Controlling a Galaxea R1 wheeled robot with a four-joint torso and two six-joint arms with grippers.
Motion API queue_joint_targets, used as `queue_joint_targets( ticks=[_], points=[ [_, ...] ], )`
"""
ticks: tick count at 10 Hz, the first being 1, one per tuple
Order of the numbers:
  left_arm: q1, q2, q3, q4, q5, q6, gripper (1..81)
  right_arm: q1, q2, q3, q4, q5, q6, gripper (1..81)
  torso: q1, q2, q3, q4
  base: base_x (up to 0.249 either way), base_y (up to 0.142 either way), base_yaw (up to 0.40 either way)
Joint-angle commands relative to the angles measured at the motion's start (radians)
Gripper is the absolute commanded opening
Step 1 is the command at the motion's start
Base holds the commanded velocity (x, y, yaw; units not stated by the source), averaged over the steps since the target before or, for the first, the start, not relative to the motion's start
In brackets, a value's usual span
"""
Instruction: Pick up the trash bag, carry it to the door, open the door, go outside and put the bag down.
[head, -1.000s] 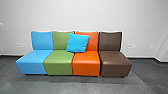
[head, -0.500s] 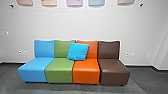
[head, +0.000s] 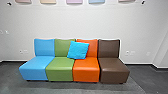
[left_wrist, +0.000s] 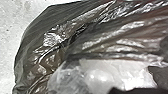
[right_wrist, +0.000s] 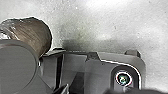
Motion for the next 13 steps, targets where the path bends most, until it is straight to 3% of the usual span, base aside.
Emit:
queue_joint_targets(
  ticks=[1,4,6,12,13],
  points=[
    [-0.069,-0.006,0.002,-0.006,0.077,0.010,1.0,0.054,-0.024,0.001,-0.005,-0.036,-0.004,81.1,-0.060,0.093,0.000,0.000,0.000,0.000,0.000],
    [-0.009,0.024,-0.003,-0.004,0.076,0.059,1.0,0.016,0.013,-0.056,-0.034,-0.033,-0.004,81.1,-0.127,0.198,0.000,0.000,0.000,0.000,0.000],
    [0.016,0.020,-0.004,-0.004,0.075,0.087,1.0,-0.009,0.062,-0.114,-0.050,-0.032,-0.004,81.1,-0.174,0.270,0.056,0.000,0.000,0.000,0.000],
    [0.052,0.055,-0.001,-0.003,0.077,0.113,1.0,-0.054,0.148,-0.179,-0.074,-0.018,-0.008,81.1,-0.308,0.477,0.226,0.000,0.000,0.000,0.000],
    [0.069,0.062,-0.004,0.000,0.076,0.131,1.0,-0.062,0.156,-0.189,-0.074,-0.010,-0.013,81.1,-0.331,0.512,0.246,0.000,0.000,0.000,0.000]
  ],
)
